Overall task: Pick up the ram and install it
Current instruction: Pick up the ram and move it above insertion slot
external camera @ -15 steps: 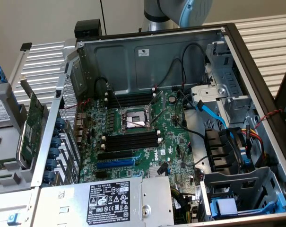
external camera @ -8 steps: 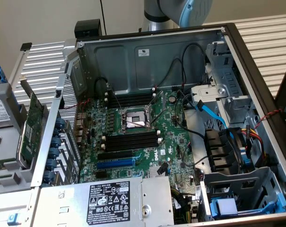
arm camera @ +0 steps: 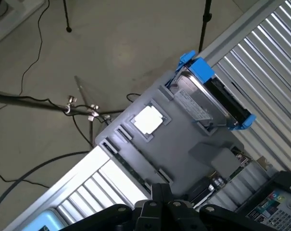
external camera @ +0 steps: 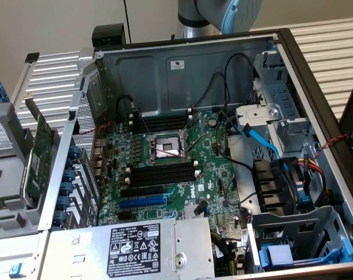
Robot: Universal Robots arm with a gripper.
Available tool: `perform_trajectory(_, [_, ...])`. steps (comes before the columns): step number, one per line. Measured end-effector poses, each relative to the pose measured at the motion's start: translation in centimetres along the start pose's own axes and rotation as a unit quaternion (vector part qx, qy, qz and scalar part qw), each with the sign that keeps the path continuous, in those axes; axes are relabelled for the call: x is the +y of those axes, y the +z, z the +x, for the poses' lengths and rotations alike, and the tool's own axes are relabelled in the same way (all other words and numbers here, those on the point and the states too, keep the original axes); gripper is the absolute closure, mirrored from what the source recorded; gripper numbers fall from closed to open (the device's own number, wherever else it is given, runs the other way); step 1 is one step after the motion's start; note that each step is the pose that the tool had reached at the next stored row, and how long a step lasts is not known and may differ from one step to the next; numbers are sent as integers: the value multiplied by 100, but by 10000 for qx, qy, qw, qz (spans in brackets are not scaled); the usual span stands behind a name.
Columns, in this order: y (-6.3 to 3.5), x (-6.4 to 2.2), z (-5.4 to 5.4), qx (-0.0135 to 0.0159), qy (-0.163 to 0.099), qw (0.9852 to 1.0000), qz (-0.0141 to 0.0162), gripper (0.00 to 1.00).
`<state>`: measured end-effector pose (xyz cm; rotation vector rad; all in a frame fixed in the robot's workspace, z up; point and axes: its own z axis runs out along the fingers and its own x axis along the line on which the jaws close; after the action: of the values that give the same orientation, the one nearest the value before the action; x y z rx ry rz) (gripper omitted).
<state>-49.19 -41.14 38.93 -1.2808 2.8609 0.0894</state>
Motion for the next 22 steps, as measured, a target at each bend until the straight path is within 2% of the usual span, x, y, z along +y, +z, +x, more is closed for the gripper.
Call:
perform_trajectory(3, [5, 0, 0, 16, -277, 9996, -11, 89])
perform_trajectory(6, [8, 0, 0, 32, -543, 9985, -21, 89])
perform_trajectory(11, [11, -1, 0, 56, -996, 9950, -35, 89])
perform_trajectory(14, [13, -1, 1, 71, -1269, 9919, -42, 89])
perform_trajectory(17, [14, -1, 1, 89, -1539, 9880, -47, 89])
perform_trajectory(22, [15, -1, 1, 124, -1985, 9800, -52, 89])
